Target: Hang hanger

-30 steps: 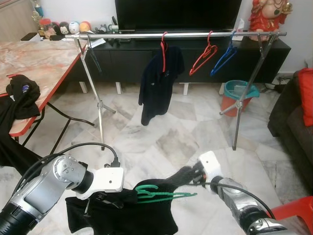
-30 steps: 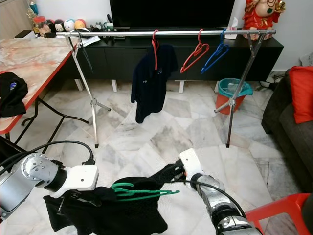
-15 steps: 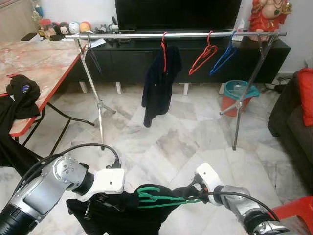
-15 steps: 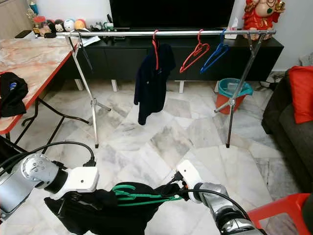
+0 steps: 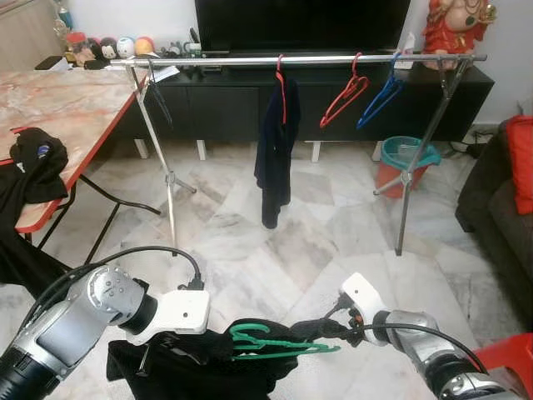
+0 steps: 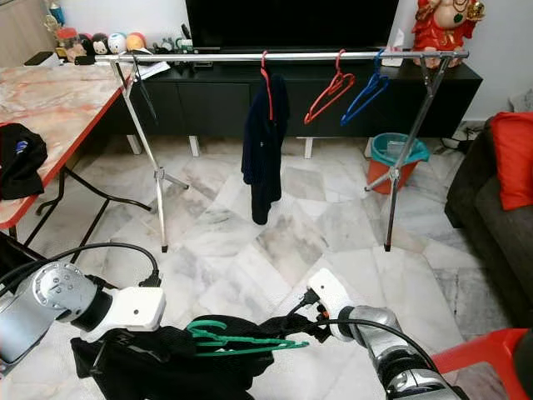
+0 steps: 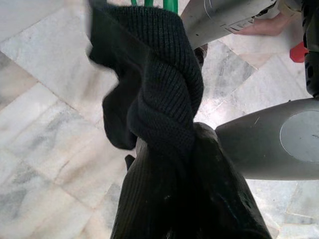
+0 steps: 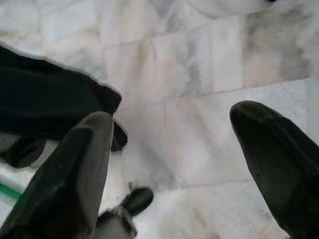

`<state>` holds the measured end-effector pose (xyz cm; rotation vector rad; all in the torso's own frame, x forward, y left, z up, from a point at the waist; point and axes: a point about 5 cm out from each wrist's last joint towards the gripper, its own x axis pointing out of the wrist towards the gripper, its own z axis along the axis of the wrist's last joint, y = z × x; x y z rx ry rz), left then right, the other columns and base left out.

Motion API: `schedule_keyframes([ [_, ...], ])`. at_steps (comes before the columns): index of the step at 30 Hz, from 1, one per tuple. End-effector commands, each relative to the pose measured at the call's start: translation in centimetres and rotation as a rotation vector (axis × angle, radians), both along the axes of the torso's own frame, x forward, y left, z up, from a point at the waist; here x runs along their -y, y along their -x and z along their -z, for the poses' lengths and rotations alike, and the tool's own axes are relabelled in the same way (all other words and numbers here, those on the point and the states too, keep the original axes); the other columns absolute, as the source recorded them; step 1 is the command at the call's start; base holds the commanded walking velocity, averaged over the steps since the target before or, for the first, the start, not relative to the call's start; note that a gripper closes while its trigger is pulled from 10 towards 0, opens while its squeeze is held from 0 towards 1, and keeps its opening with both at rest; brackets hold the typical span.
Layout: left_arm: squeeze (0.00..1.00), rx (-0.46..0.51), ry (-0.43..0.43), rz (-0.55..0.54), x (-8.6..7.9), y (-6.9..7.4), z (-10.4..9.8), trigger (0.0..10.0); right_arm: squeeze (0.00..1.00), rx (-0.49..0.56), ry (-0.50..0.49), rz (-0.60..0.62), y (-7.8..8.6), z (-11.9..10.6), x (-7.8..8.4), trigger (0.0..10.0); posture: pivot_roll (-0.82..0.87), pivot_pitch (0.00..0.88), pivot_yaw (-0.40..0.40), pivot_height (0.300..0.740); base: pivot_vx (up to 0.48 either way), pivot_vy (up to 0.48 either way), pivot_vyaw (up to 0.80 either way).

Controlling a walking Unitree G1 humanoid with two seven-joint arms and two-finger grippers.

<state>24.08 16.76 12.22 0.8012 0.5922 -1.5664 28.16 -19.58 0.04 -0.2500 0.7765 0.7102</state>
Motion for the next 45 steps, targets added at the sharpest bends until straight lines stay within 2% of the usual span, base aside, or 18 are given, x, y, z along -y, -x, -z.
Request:
schedule_keyframes([
  [1, 0.0, 0.016, -0.018, 0.019, -0.2, 0.1, -0.3, 10.0, 0.0, -0.004, 0.001, -0.098, 0.0, -0.4, -0.2, 10.0, 0.04, 0.0, 0.004, 0.74, 0.0, 0.0, 0.0],
  [5, 0.0, 0.02, -0.019, 0.018, -0.2, 0.0, -0.4, 10.0, 0.0, -0.016, 0.014, -0.182, 0.2, -0.6, -0.2, 10.0, 0.04, 0.0, 0.003, 0.74, 0.0, 0.0, 0.0],
  [9, 0.0, 0.027, -0.015, -0.004, -0.1, -0.3, -0.3, 10.0, 0.0, 0.091, 0.07, -0.068, -1.5, -1.8, 0.6, 10.0, 0.04, 0.0, 0.004, 0.74, 0.0, 0.0, 0.0],
  [11, 0.0, 0.032, -0.024, -0.009, -0.1, -0.4, -0.3, 10.0, 0.0, 0.173, 0.021, -0.008, -2.6, -3.2, 0.6, 10.0, 0.04, 0.0, 0.007, 0.74, 0.0, 0.0, 0.0],
  [12, 0.0, 0.039, -0.04, -0.016, -0.3, -0.6, -0.1, 10.0, 0.0, 0.255, -0.026, 0.032, -3.7, -4.7, 0.7, 10.0, 0.05, 0.0, 0.01, 0.74, 0.0, 0.0, 0.0],
  [17, 0.0, 0.044, -0.053, -0.023, -0.3, -0.9, 0.1, 10.0, 0.0, 0.353, -0.044, 0.056, -4.8, -6.7, 1.3, 10.0, 0.04, 0.0, 0.013, 0.74, 0.0, 0.0, 0.0],
  [19, 0.0, 0.047, -0.054, -0.027, -0.2, -1.0, 0.2, 10.0, 0.0, 0.38, -0.076, 0.051, -5.1, -7.4, 1.4, 10.0, 0.04, 0.0, 0.016, 0.74, 0.0, 0.0, 0.0],
  [21, 0.0, 0.055, -0.056, -0.051, -0.1, -1.5, 0.3, 10.0, 0.0, 0.401, -0.157, -0.008, -5.1, -8.3, 0.7, 10.0, 0.04, 0.0, 0.019, 0.74, 0.0, 0.0, 0.0],
  [23, 0.0, 0.069, -0.061, -0.07, 0.1, -2.1, 0.4, 10.0, 0.0, 0.396, -0.24, -0.132, -4.7, -9.0, -0.6, 10.0, 0.03, 0.0, 0.024, 0.74, 0.0, 0.0, 0.0],
  [25, 0.0, 0.081, -0.053, -0.077, 0.5, -2.7, 0.2, 10.0, 0.0, 0.352, -0.272, -0.294, -3.5, -9.1, -1.9, 10.0, 0.03, 0.0, 0.03, 0.74, 0.0, 0.0, 0.0],
  [29, 0.0, 0.107, -0.015, -0.079, 1.7, -3.9, -0.7, 10.0, 0.0, 0.285, -0.331, -0.462, -1.8, -8.9, -3.7, 10.0, 0.03, 0.0, 0.041, 0.74, 0.0, 0.0, 0.0],
  [35, 0.0, 0.124, -0.01, -0.067, 2.3, -4.7, -1.0, 10.0, 0.0, 0.26, -0.362, -0.509, -1.1, -9.2, -4.1, 10.0, 0.03, 0.0, 0.045, 0.74, 0.0, 0.0, 0.0],
  [39, 0.0, 0.139, 0.008, -0.056, 3.4, -5.5, -1.4, 10.0, 0.0, 0.21, -0.366, -0.568, 0.2, -9.4, -3.7, 10.0, 0.03, 0.0, 0.047, 0.74, 0.0, 0.0, 0.0],
  [45, 0.0, 0.141, 0.014, -0.043, 3.8, -5.6, -1.3, 10.0, 0.0, 0.17, -0.37, -0.6, 0.7, -9.5, -3.5, 10.0, 0.03, 0.0, 0.042, 0.74, 0.0, 0.0, 0.0],
])
